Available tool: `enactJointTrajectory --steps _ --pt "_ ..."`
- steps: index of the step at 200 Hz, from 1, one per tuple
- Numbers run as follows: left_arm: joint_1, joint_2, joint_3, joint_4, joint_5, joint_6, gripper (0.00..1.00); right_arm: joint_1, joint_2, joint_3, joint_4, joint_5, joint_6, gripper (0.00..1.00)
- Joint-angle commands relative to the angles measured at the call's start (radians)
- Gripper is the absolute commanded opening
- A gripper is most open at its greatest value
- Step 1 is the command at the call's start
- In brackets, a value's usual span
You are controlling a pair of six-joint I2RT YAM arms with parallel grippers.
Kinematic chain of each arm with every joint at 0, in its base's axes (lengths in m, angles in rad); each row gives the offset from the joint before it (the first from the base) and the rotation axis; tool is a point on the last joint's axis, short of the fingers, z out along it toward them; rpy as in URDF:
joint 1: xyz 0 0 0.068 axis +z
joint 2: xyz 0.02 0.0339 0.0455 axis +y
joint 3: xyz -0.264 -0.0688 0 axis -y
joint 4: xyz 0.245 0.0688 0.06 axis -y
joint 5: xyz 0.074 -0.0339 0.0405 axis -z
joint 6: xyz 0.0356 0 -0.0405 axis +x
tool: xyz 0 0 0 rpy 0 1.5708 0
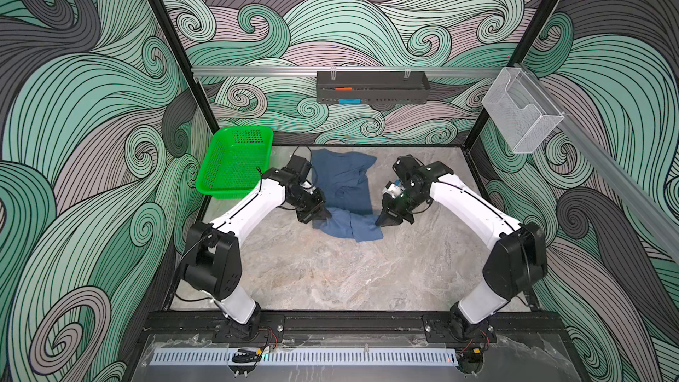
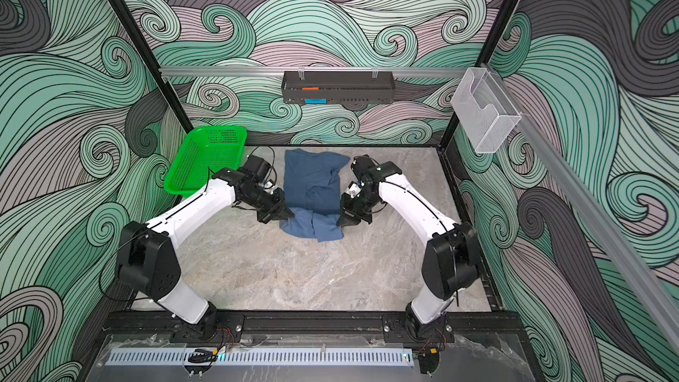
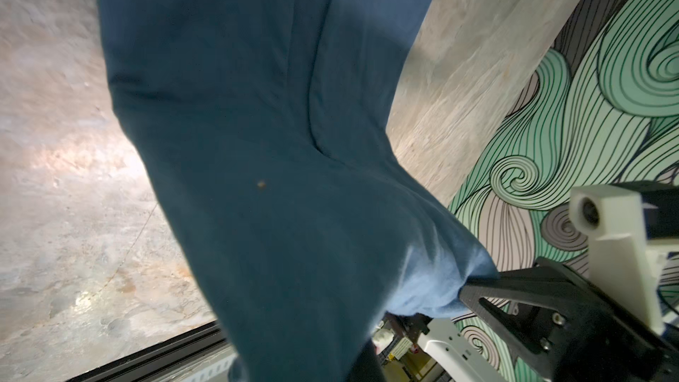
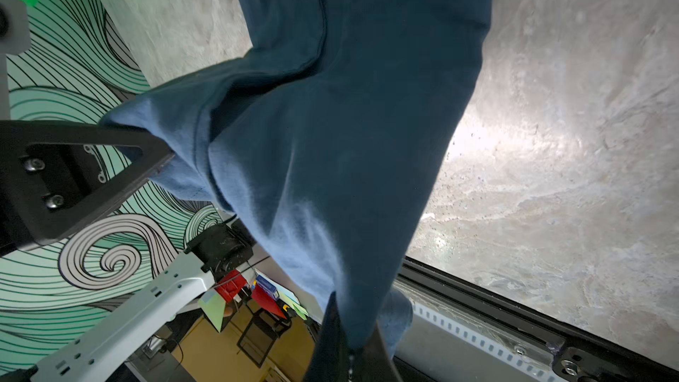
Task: Fold and stack t-shirts
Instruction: Fold the T-shirt.
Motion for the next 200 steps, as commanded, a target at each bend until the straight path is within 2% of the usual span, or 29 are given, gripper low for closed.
enactJointTrajectory --steps 1,65,75,80,90,94,99,115,137,158,172,187,200 --pt "0.044 0.090 0.095 -0.055 0.040 0.035 0.00 -0.033 0.084 0.080 -0.054 -0.014 -0.028 0.00" --pt "0.132 0.364 0.230 0.118 0.106 -0.078 0.00 -0.099 0.441 0.386 -0.056 -0.099 -0.021 0.00" --pt "0.150 0.423 0.260 0.147 0.125 -0.115 0.11 -0.113 0.516 0.476 -0.063 -0.123 -0.008 0.00" --pt "0.159 0.453 0.276 0.181 0.147 -0.145 0.23 -0.120 0.557 0.532 -0.070 -0.139 0.000 0.07" --pt "0.175 0.514 0.314 0.273 0.201 -0.220 0.54 -0.134 0.641 0.664 -0.082 -0.180 0.022 0.42" --pt "0.182 0.539 0.336 0.297 0.216 -0.245 0.61 -0.139 0.673 0.716 -0.086 -0.192 0.032 0.51" --pt "0.190 0.566 0.367 0.322 0.228 -0.281 0.66 -0.145 0.710 0.793 -0.091 -0.199 0.047 0.59" --pt "0.213 0.614 0.426 0.474 0.254 -0.432 0.72 -0.165 0.804 1.002 -0.091 -0.214 0.102 0.66" --pt "0.239 0.625 0.408 0.865 0.255 -0.713 0.75 -0.182 0.875 1.176 -0.091 -0.222 0.147 0.68" --pt "0.252 0.619 0.311 1.258 0.200 -0.952 0.77 -0.182 0.850 1.151 -0.091 -0.212 0.119 0.68" --pt "0.255 0.612 0.247 1.392 0.183 -1.037 0.77 -0.174 0.786 1.040 -0.091 -0.193 0.082 0.69" --pt "0.249 0.574 0.187 1.340 0.213 -1.021 0.77 -0.164 0.706 0.880 -0.091 -0.166 0.050 0.69" --pt "0.238 0.517 0.168 1.113 0.257 -0.863 0.77 -0.151 0.642 0.738 -0.090 -0.135 0.024 0.68"
